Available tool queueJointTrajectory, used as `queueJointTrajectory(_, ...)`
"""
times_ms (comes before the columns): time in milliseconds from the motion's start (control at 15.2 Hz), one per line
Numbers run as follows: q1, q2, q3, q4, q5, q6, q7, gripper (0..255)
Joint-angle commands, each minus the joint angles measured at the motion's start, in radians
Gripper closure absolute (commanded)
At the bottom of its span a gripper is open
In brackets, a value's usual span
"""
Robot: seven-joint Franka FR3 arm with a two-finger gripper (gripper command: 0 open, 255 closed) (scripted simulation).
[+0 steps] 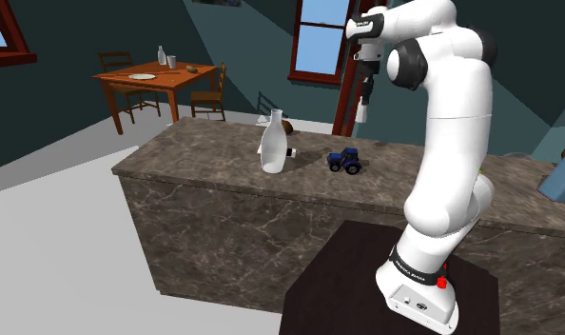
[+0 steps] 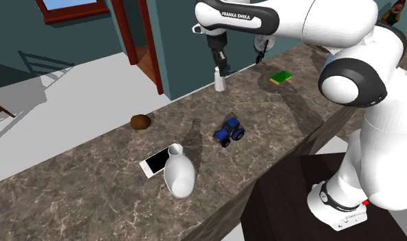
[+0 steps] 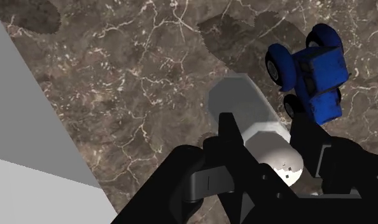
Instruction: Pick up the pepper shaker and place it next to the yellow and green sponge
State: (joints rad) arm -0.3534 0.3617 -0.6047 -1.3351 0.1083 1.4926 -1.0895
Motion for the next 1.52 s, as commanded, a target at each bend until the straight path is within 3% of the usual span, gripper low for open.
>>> queueJointTrajectory(0,-0.016,-0.029,-0.016,-0.046,-0.017,0.021,-0.037,255)
queueJointTrajectory(726,-0.126,-0.126,-0.103,-0.184,-0.081,0.091,-0.244,255)
queueJointTrajectory(1452,-0.309,-0.078,-0.184,-0.155,-0.060,0.118,-0.502,255)
